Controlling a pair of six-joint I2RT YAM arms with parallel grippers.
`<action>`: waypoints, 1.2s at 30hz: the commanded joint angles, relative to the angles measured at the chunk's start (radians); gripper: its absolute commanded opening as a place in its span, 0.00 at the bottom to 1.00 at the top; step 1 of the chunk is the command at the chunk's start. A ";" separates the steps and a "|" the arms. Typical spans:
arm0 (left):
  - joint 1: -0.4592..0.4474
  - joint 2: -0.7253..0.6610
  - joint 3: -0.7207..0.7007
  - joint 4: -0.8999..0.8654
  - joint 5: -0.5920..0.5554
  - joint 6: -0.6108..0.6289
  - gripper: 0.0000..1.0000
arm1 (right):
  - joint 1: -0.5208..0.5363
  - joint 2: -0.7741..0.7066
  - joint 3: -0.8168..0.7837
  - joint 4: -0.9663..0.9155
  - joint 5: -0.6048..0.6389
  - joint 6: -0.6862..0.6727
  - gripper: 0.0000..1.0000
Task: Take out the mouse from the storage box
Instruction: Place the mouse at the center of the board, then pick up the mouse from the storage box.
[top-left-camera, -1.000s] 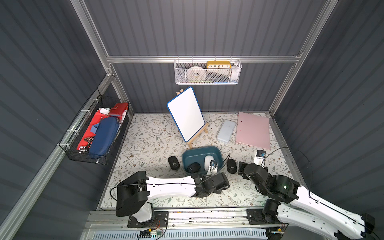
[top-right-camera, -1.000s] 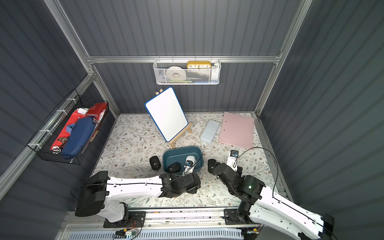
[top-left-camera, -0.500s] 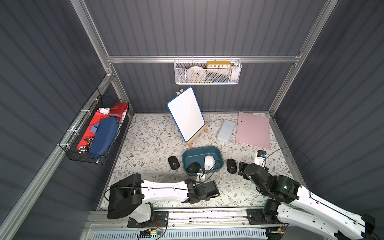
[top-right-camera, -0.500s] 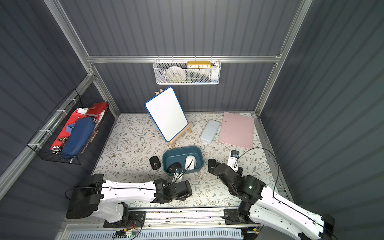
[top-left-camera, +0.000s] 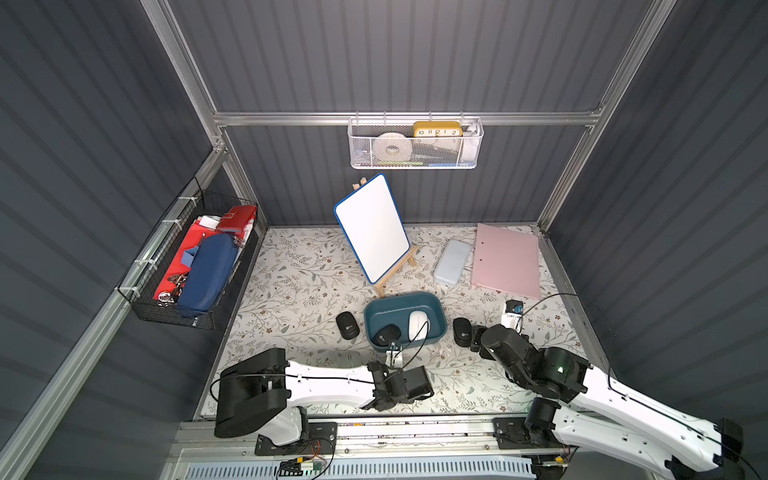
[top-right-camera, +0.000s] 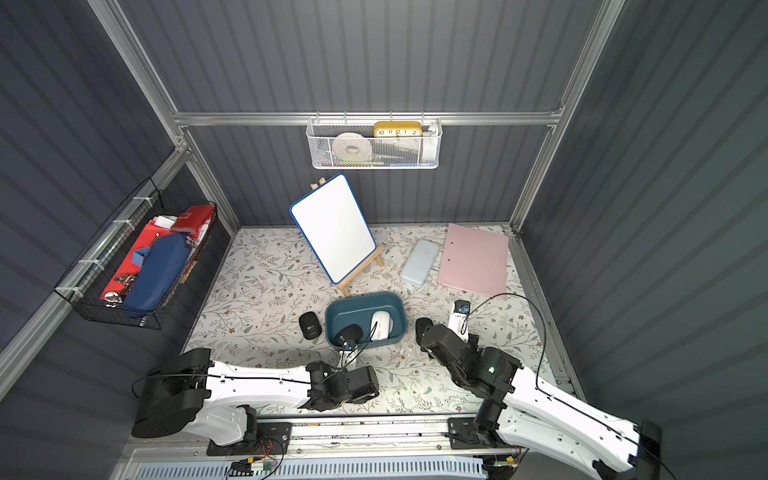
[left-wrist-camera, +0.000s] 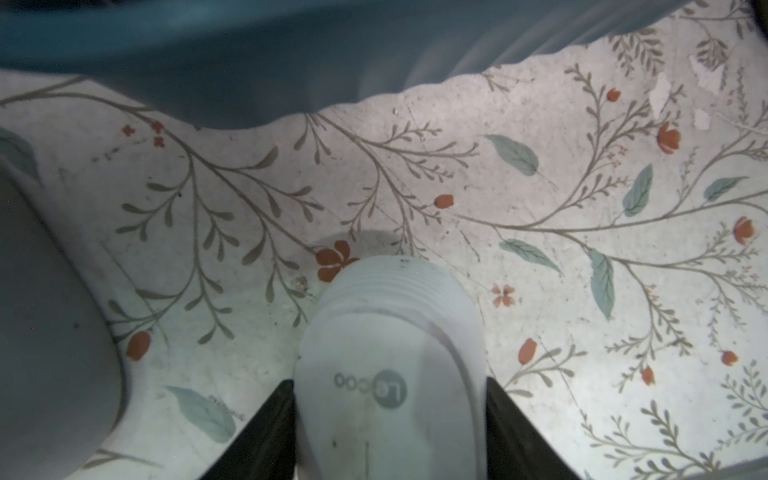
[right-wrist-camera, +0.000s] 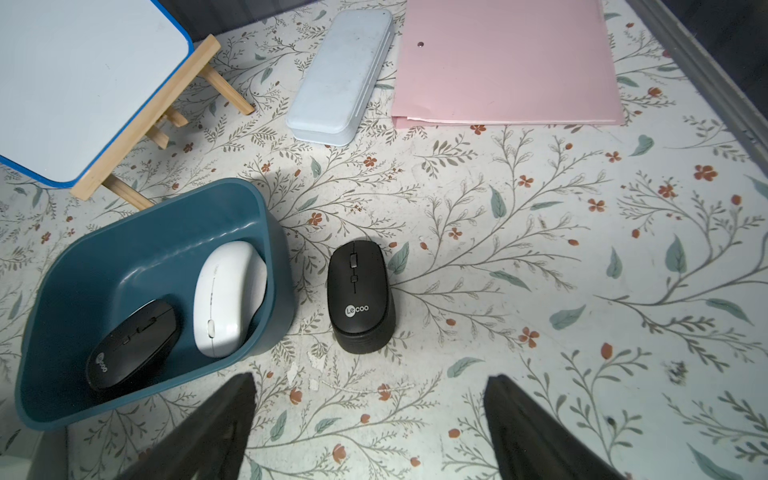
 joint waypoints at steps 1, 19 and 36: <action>-0.004 0.012 -0.012 -0.057 -0.002 -0.020 0.60 | -0.005 -0.006 0.007 0.006 -0.005 0.015 0.90; -0.005 -0.262 -0.006 -0.053 -0.091 0.060 1.00 | -0.005 0.048 0.058 0.014 -0.018 -0.010 0.90; 0.217 -0.801 -0.199 -0.008 -0.379 0.206 0.99 | -0.005 0.496 0.272 0.120 -0.205 -0.041 0.90</action>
